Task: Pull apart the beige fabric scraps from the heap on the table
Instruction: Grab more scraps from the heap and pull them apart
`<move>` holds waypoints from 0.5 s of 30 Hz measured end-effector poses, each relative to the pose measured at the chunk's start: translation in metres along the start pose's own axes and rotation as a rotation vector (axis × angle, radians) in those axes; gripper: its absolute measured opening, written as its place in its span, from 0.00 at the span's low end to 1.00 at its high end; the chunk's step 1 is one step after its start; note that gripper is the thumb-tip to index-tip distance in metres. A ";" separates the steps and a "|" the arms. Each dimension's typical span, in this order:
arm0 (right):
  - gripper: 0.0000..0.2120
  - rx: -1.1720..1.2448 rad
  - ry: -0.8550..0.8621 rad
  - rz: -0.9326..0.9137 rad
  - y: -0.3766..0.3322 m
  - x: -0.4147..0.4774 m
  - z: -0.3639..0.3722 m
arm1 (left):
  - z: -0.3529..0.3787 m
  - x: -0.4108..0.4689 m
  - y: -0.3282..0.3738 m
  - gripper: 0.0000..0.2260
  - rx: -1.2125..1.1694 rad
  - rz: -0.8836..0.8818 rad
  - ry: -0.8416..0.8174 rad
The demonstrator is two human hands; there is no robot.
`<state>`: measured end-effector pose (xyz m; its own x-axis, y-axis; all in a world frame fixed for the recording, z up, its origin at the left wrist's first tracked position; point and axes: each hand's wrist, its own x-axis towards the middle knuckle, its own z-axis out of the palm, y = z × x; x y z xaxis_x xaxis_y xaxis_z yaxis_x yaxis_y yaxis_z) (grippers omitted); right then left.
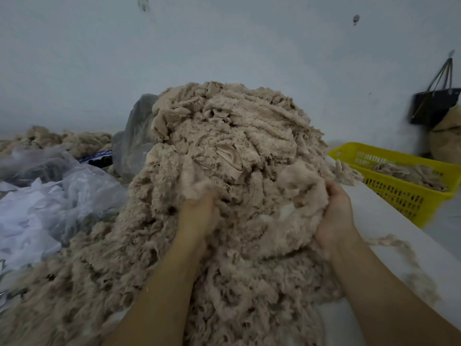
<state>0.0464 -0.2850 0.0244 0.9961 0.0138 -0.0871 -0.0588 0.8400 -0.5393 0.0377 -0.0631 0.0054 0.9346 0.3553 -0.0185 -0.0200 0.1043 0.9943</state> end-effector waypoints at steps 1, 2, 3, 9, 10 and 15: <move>0.17 0.052 0.015 -0.010 -0.003 -0.001 0.000 | -0.006 0.004 0.006 0.08 -0.245 -0.071 0.084; 0.17 0.065 0.022 -0.027 -0.006 -0.002 0.000 | -0.011 0.006 0.009 0.11 -0.397 -0.118 0.122; 0.17 0.036 0.026 -0.042 -0.006 -0.002 0.000 | -0.014 0.004 0.011 0.14 -0.416 -0.126 0.101; 0.19 -0.385 -0.072 -0.132 0.014 -0.001 0.006 | 0.009 -0.021 0.005 0.25 0.734 0.409 -0.016; 0.18 -0.474 -0.104 -0.177 0.017 -0.003 0.008 | 0.009 -0.023 0.008 0.25 0.750 0.557 0.068; 0.17 -0.770 -0.252 -0.204 0.030 -0.007 0.011 | 0.012 -0.031 0.013 0.22 0.460 0.551 -0.087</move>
<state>0.0380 -0.2538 0.0178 0.9717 0.0991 0.2146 0.1867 0.2349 -0.9539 0.0125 -0.0840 0.0201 0.8569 0.1666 0.4878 -0.3628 -0.4772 0.8004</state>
